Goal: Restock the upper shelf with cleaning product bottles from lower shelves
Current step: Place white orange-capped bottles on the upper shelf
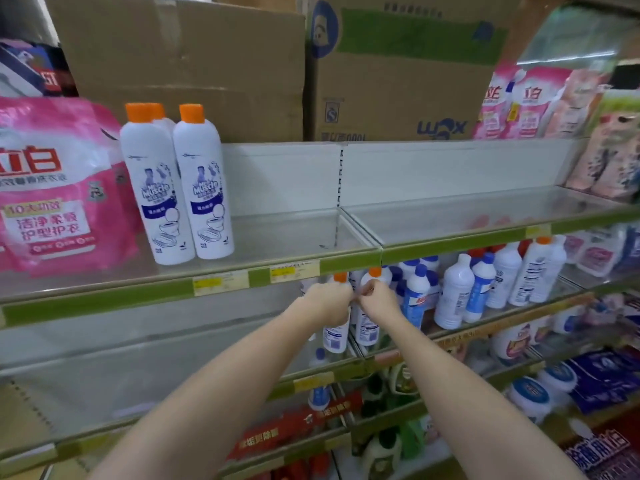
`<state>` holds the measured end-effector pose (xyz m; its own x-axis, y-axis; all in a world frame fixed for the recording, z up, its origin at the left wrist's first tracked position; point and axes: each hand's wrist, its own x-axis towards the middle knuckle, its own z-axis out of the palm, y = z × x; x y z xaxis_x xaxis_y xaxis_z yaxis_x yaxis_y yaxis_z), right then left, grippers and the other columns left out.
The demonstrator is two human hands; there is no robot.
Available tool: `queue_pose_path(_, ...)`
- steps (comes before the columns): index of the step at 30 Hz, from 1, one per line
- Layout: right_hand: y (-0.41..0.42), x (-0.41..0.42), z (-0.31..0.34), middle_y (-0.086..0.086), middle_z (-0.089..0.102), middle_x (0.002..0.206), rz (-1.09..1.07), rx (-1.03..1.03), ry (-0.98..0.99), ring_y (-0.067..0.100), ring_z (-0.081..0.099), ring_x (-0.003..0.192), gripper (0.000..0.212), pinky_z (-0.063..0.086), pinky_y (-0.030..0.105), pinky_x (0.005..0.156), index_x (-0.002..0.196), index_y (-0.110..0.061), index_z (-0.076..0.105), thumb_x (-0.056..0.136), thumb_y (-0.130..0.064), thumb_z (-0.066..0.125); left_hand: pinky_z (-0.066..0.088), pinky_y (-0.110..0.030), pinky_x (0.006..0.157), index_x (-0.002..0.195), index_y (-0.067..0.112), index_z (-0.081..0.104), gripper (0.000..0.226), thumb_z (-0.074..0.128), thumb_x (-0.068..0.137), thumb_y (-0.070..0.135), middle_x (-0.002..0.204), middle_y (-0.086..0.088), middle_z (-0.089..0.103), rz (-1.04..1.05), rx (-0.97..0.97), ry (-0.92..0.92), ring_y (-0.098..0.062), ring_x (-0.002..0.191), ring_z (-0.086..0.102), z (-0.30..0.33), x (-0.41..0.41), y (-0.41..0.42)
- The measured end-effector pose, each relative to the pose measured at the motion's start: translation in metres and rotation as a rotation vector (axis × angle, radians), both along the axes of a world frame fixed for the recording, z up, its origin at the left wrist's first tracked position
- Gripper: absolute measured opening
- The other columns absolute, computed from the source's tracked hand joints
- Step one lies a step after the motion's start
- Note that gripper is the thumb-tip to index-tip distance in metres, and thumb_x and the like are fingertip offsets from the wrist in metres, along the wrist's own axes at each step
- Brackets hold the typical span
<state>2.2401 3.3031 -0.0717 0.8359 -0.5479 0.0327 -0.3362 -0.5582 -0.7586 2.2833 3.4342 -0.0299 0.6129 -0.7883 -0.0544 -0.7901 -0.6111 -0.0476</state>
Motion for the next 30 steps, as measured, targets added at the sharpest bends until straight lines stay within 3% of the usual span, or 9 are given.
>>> queue_pose_path(3,-0.014,0.009,-0.023,-0.002,0.058,0.081,0.048,0.017,0.063,0.022,0.058,0.083,0.012,0.046,0.029,0.062,0.085,-0.020,0.056,0.094,-0.012,0.056,0.051,-0.037,0.069,0.092,0.013,0.052,0.005,0.048,0.092,0.011,0.087,-0.007,0.054,0.105,0.084,0.092,-0.028,0.080,0.056,-0.033,0.022,-0.007)
queue_pose_path(5,-0.021,0.018,-0.039,-0.001,0.060,0.087,0.082,0.042,0.096,0.023,0.059,0.089,0.011,0.050,0.033,0.074,0.086,-0.021,0.056,0.093,-0.013,0.057,0.055,-0.036,0.074,0.098,0.015,0.057,0.009,0.048,0.095,0.017,0.098,-0.007,0.062,0.192,0.035,0.160,-0.025,0.085,0.060,-0.042,0.033,-0.010)
queue_pose_path(9,-0.035,0.035,-0.068,-0.001,0.060,0.092,0.159,0.092,0.129,0.020,0.057,0.092,0.006,0.042,0.030,0.076,0.092,-0.018,0.058,0.094,-0.015,0.062,0.046,-0.031,0.072,0.089,0.019,0.050,0.013,0.044,0.100,0.022,0.097,-0.006,0.062,0.314,-0.077,0.217,-0.023,0.083,0.055,-0.049,0.045,-0.017)
queue_pose_path(13,-0.045,0.047,-0.088,0.000,0.059,0.095,0.256,0.084,0.158,0.020,0.058,0.095,0.006,0.041,0.029,0.078,0.096,-0.018,0.056,0.095,-0.016,0.062,0.054,-0.040,0.087,0.102,0.016,0.059,0.016,0.047,0.097,0.024,0.106,-0.007,0.067,0.447,-0.192,0.313,-0.027,0.097,0.064,-0.068,0.056,-0.025)
queue_pose_path(18,-0.052,0.064,-0.109,0.006,0.068,0.113,0.395,0.028,0.240,0.029,0.063,0.110,0.024,0.052,0.043,0.095,0.116,-0.021,0.058,0.093,-0.025,0.060,0.051,-0.038,0.082,0.109,0.014,0.056,0.018,0.052,0.092,0.019,0.105,-0.009,0.066,0.546,-0.359,0.403,-0.031,0.100,0.063,-0.087,0.067,-0.035)
queue_pose_path(22,-0.051,0.072,-0.115,0.008,0.068,0.116,0.427,0.044,0.235,0.030,0.064,0.110,0.041,0.053,0.042,0.093,0.127,-0.020,0.053,0.089,-0.026,0.067,0.051,-0.043,0.092,0.135,0.015,0.048,0.049,0.067,0.090,0.023,0.118,-0.009,0.064,0.577,-0.478,0.505,-0.029,0.107,0.061,-0.101,0.074,-0.035)
queue_pose_path(25,-0.052,0.081,-0.123,0.008,0.070,0.110,0.446,0.052,0.270,0.030,0.065,0.105,0.038,0.053,0.036,0.086,0.117,-0.017,0.058,0.086,-0.032,0.073,0.052,-0.037,0.090,0.138,0.017,0.044,0.061,0.075,0.086,0.022,0.111,-0.002,0.061,0.616,-0.584,0.586,-0.022,0.103,0.061,-0.106,0.077,-0.037)
queue_pose_path(30,-0.052,0.091,-0.130,0.009,0.071,0.116,0.504,0.080,0.323,0.028,0.065,0.107,0.038,0.047,0.031,0.081,0.119,-0.014,0.064,0.087,-0.029,0.077,0.056,-0.040,0.091,0.144,0.019,0.038,0.086,0.087,0.074,0.022,0.111,-0.002,0.062,0.687,-0.734,0.601,-0.022,0.105,0.062,-0.116,0.079,-0.046)
